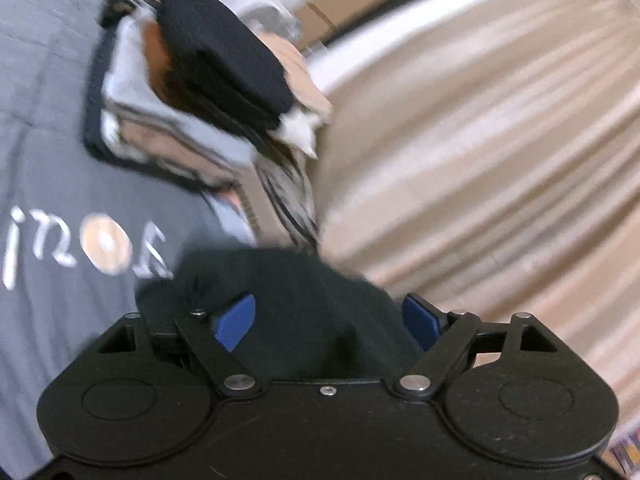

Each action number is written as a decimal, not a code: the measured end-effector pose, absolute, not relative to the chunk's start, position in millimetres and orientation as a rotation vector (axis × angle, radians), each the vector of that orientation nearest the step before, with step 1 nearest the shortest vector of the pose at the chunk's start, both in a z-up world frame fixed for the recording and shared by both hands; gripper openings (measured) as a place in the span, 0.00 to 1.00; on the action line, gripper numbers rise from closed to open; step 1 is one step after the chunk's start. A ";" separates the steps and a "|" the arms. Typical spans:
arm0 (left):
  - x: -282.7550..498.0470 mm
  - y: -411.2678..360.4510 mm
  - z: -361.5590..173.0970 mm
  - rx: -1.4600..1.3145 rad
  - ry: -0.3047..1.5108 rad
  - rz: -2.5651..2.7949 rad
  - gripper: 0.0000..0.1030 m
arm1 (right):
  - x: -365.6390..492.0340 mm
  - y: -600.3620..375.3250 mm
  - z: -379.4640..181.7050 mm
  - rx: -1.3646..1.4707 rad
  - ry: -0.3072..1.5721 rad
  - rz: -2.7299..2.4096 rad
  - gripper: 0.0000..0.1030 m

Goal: Fold clothes

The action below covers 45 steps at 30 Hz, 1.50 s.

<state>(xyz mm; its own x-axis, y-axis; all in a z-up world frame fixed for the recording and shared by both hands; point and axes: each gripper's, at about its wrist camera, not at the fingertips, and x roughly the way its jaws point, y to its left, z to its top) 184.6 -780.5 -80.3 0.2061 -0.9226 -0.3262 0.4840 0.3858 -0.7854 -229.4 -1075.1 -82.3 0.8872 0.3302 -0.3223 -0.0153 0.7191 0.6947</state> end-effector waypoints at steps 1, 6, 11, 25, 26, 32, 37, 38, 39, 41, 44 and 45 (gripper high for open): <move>187.1 -781.6 -77.7 -0.601 0.893 -1.055 0.78 | -230.1 -1076.0 -82.2 0.757 0.451 0.202 0.42; 180.8 -777.8 -57.9 -0.575 0.867 -1.064 0.82 | -228.9 -1085.5 -58.8 0.823 0.427 0.241 0.44; 123.5 -750.3 -35.3 -0.492 0.799 -1.196 0.86 | -191.7 -1096.5 -12.5 0.721 0.395 0.243 0.71; -4.2 -694.4 -53.9 -0.258 0.730 -1.215 0.89 | 6.7 -1133.1 -25.2 0.480 0.649 0.092 0.74; -6.7 -692.0 -56.4 -0.258 0.734 -1.214 0.90 | 18.1 -1136.9 -35.5 0.501 0.704 0.063 0.73; -6.4 -682.4 -63.1 -0.232 0.737 -1.184 0.90 | 24.0 -1146.2 -64.2 0.644 0.752 0.073 0.35; -0.4 -678.0 -61.8 -0.283 0.718 -1.171 0.90 | 8.2 -1156.2 -58.4 0.698 0.604 0.053 0.15; -0.2 -678.0 -61.9 -0.292 0.718 -1.170 0.90 | 8.9 -1155.7 -60.3 0.688 0.606 0.046 0.16; -0.1 -678.0 -62.0 -0.301 0.718 -1.168 0.90 | 13.7 -1155.3 -66.8 0.670 0.644 0.026 0.20; -2.7 -679.4 -61.7 -0.305 0.723 -1.158 0.90 | 16.5 -1160.4 -76.4 0.696 0.676 0.001 0.28; -11.3 -675.7 -57.6 -0.316 0.722 -1.194 0.90 | 4.7 -1169.4 -70.1 0.740 0.647 -0.006 0.39; -14.3 -673.8 -56.8 -0.326 0.721 -1.214 0.90 | -3.6 -1170.9 -61.9 0.744 0.629 0.001 0.39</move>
